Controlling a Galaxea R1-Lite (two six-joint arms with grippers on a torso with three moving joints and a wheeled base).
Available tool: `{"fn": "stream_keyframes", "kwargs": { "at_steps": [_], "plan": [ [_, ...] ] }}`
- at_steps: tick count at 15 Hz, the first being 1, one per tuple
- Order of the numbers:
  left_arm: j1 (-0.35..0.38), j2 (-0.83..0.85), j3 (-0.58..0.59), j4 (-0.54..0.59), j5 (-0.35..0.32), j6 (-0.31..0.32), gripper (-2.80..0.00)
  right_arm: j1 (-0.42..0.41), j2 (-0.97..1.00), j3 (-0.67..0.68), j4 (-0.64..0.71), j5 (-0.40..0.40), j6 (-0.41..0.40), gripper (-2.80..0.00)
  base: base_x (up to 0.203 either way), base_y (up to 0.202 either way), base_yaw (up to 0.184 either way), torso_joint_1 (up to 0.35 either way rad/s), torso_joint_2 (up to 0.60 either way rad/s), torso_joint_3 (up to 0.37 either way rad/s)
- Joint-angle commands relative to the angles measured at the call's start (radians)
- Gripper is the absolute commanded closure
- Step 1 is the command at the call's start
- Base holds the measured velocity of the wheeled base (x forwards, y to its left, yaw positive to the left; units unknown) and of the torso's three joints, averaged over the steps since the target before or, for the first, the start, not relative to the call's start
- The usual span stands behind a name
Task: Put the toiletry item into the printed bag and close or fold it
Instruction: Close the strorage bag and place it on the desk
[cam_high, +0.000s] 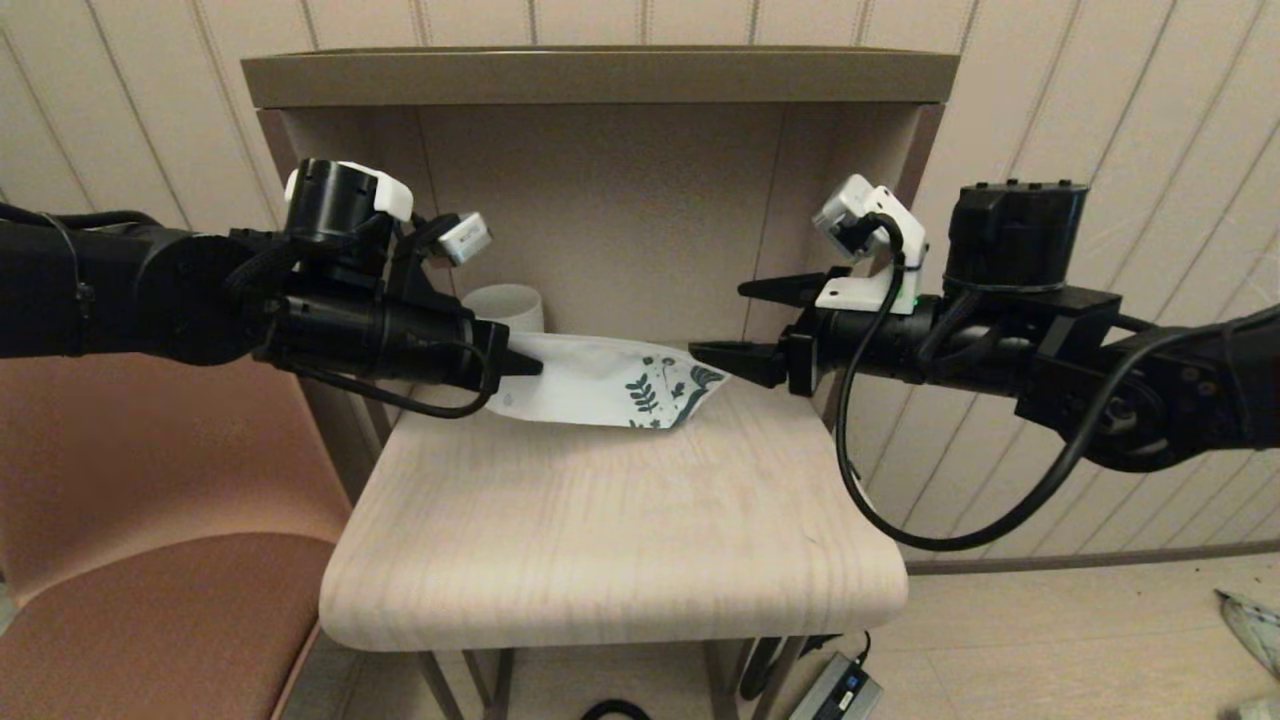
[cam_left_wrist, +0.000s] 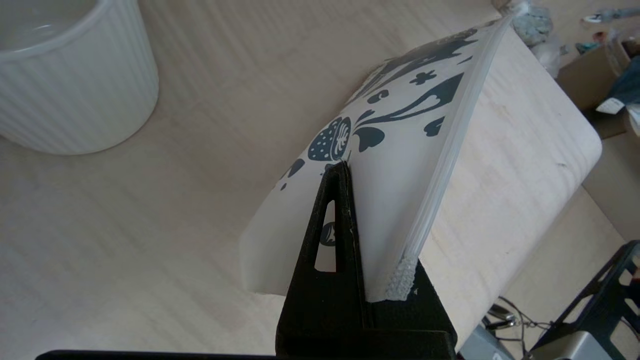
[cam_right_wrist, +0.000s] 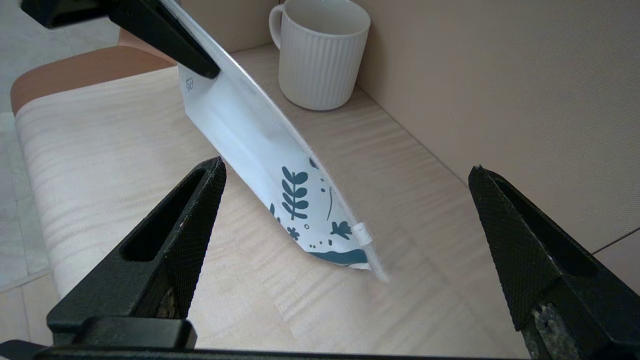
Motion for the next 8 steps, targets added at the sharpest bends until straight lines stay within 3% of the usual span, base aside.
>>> {"fn": "stream_keyframes", "kwargs": {
  "at_steps": [1, 8],
  "plan": [
    [0.000, 0.006, 0.003, 0.000, -0.019, 0.000, 0.00, -0.002, 0.010, -0.005, -0.004, 0.004, -0.001, -2.80, 0.000, 0.000, 0.000, 0.000, 0.00, 0.000],
    [0.000, 0.016, 0.001, -0.018, -0.039, -0.001, 0.00, -0.002, 0.013, -0.010, -0.004, 0.004, -0.001, -2.80, 0.000, 0.000, 0.000, 0.000, 0.00, 0.000]
  ]
}}
